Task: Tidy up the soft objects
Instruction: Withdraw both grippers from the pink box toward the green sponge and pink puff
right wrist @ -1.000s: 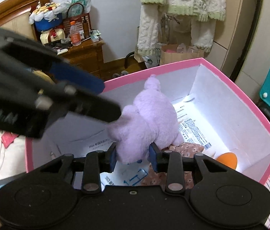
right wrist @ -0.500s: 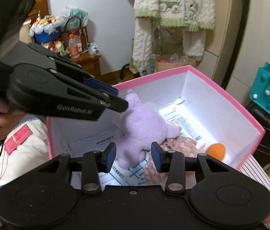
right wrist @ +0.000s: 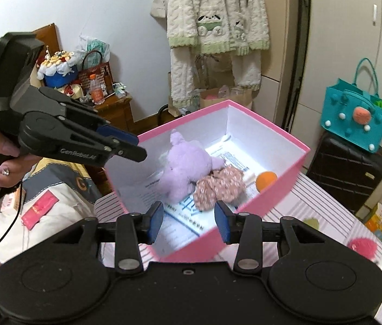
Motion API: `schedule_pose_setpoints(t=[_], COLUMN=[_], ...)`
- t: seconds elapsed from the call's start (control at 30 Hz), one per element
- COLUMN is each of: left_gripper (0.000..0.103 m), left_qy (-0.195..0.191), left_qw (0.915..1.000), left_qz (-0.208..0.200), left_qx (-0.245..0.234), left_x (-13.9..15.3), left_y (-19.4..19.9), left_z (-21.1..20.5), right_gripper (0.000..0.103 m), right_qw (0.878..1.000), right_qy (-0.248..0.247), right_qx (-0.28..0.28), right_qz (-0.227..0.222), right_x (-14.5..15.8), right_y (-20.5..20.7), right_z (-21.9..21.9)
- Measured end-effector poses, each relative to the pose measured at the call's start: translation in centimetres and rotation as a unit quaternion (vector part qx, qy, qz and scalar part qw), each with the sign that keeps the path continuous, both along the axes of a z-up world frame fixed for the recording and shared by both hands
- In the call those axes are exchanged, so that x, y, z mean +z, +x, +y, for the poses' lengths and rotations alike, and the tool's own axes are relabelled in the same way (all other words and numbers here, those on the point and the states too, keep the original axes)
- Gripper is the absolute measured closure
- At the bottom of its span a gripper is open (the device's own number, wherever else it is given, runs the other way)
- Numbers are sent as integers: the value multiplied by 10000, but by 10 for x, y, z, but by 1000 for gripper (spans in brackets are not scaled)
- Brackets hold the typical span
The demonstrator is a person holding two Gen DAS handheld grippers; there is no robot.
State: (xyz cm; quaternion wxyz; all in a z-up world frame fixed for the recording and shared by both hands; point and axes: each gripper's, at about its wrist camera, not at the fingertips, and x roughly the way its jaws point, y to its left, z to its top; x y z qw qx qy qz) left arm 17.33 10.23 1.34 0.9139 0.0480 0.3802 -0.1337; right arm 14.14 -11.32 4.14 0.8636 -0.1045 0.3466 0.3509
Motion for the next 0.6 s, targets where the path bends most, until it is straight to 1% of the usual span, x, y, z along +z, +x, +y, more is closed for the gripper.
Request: schedule_pose_setpoints(t=[0.13,0.23,0.33,0.47,0.6], left_gripper=[77,77,75,71,70], left_qy=[-86,-50,-32,46,82], left_qw=[9992,9986,9980,9971,9953], left_qz=[193,212,219,175,196], left_qx=[-343,-483,-595,-740,-942], left_x=[10,16,20,26,30], left_y=[-20,-38,-57,-79,-94], left_z=[-7,-12,-17,-25,-37], right_gripper=[52,52,51,49,49], right_qw=[9999,9998,9998,9996,9983], right_qy=[78,149,161,148,212], right_qx=[-45,-81,-141,-240,-497], right_qz=[90,121,51,-81,-207], right_x=[8,13,17,21,21], right_y=[-22,-36,-50,-66,-80], right_z=[-17,-30,-42,-57,-77])
